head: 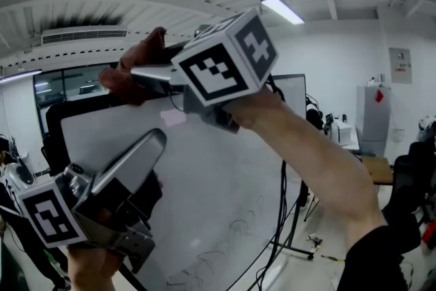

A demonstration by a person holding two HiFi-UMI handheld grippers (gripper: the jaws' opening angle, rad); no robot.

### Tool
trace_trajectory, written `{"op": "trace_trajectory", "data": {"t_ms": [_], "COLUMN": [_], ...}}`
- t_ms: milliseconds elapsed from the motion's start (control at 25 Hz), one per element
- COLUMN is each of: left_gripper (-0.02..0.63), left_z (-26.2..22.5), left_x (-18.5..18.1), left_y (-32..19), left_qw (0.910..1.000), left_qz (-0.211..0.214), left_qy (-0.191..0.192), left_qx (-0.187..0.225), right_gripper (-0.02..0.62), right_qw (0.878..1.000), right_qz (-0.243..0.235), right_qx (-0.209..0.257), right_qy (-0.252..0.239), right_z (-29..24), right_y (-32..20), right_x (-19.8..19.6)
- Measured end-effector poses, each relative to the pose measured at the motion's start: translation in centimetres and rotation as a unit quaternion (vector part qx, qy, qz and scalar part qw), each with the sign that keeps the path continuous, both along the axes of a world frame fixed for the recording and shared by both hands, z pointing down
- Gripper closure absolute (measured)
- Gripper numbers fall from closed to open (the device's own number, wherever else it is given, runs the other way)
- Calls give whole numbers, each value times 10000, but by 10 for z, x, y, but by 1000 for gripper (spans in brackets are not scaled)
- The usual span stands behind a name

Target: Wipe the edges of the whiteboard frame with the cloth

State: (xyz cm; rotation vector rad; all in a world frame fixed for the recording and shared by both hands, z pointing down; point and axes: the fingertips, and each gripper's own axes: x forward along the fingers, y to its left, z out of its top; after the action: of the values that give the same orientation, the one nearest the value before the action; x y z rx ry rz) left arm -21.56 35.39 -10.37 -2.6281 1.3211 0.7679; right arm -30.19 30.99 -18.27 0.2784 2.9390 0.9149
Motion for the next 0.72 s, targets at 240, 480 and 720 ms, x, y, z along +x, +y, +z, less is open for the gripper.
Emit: {"op": "trace_trajectory", "data": {"t_ms": [240,480,720], "left_gripper": [618,618,618], "left_z": [6,11,16], "left_x": [-10,-2,10], "left_y": [-6,-10,-18], "left_qw": [9998,9999,9995], "left_qz": [-164,5,276], "left_qy": [6,-38,-79], "left_qx": [-90,-109,-100], "right_gripper": [477,477,477], "right_qw": [9997,9996,9994], "right_qz": [-125,20,227], "right_qx": [-216,-276,-261], "right_qy": [9,25,89], "right_z": [-3,-3,-2], "right_y": [-8,-11,-18], "right_x": [-3,-3,-10]}}
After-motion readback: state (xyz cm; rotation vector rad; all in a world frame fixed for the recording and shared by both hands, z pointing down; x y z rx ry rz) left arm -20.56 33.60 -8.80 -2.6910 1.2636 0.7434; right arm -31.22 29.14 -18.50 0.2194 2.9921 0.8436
